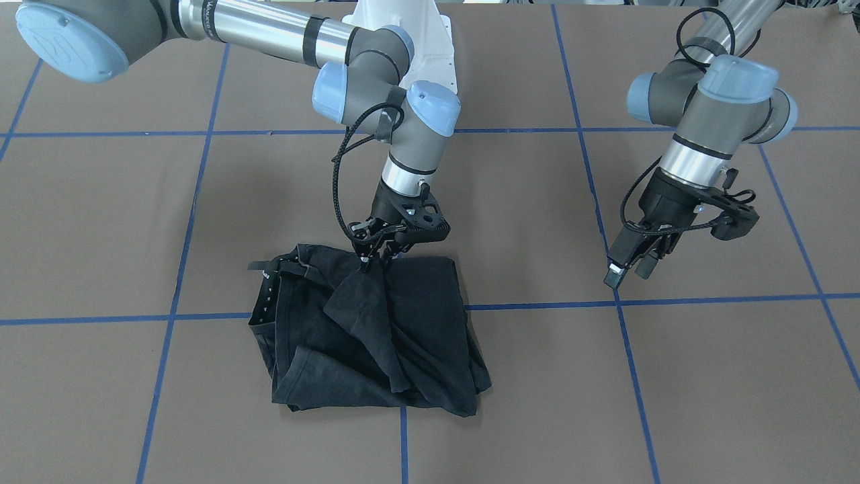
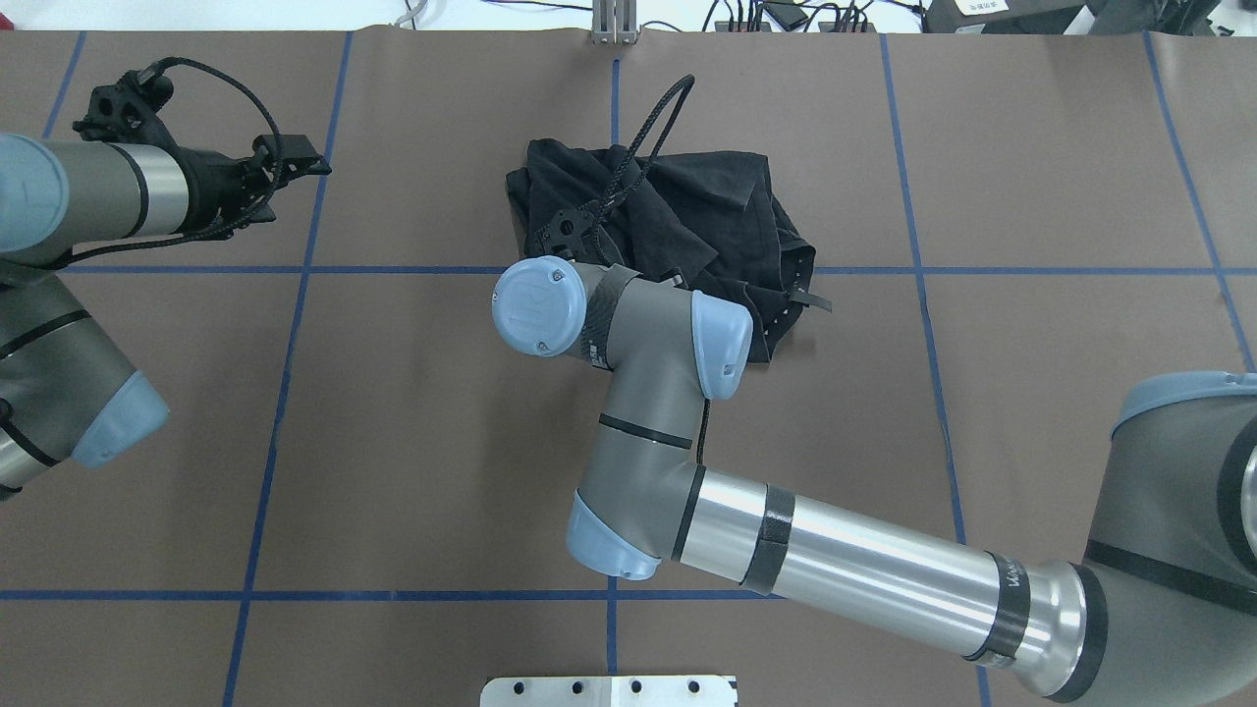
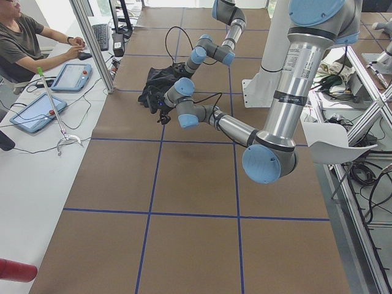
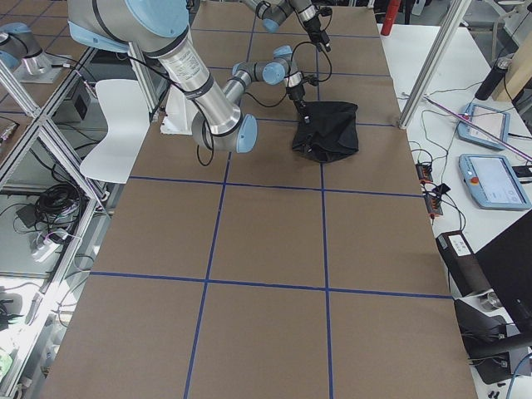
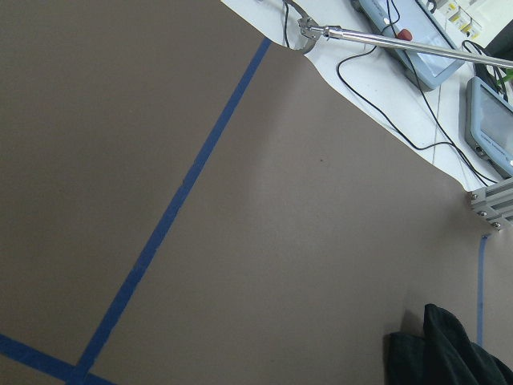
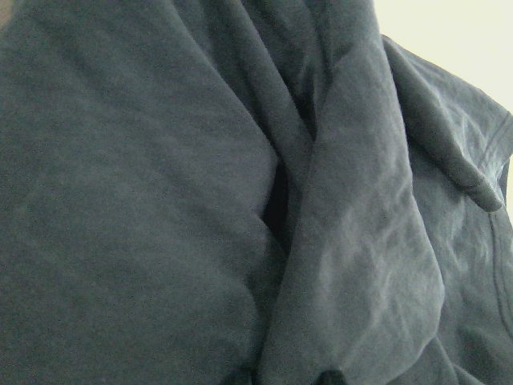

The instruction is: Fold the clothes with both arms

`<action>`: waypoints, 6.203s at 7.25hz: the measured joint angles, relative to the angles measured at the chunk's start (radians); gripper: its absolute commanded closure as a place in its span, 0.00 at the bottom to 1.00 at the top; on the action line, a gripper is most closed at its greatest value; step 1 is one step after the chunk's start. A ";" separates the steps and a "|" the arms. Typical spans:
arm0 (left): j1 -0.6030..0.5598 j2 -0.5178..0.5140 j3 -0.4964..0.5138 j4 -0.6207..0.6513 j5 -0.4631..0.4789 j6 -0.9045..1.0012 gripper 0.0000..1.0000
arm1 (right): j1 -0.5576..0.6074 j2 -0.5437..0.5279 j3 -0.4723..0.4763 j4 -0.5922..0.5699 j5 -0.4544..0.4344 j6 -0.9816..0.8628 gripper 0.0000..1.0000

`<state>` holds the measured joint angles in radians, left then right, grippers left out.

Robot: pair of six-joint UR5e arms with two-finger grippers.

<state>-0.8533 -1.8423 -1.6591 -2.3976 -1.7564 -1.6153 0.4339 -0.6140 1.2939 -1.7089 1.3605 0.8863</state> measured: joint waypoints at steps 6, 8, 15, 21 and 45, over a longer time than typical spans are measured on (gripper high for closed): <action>0.000 -0.006 -0.008 0.001 0.000 -0.007 0.00 | 0.143 0.004 0.060 -0.026 0.151 -0.168 1.00; 0.000 -0.007 -0.012 0.006 0.001 -0.013 0.00 | 0.253 0.002 0.042 -0.036 0.207 -0.323 1.00; 0.003 -0.023 -0.095 0.133 0.005 -0.018 0.00 | 0.384 0.023 -0.348 0.311 0.261 -0.471 0.00; 0.003 -0.023 -0.097 0.133 0.006 -0.018 0.00 | 0.422 -0.093 -0.078 0.250 0.404 -0.567 0.00; -0.609 0.324 -0.226 0.655 -0.552 1.625 0.00 | 0.956 -1.059 0.568 0.087 0.938 -0.635 0.00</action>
<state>-1.4623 -1.5185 -1.8850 -1.7426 -2.3087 0.0100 1.3897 -1.6734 1.8622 -1.6223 2.2983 0.2510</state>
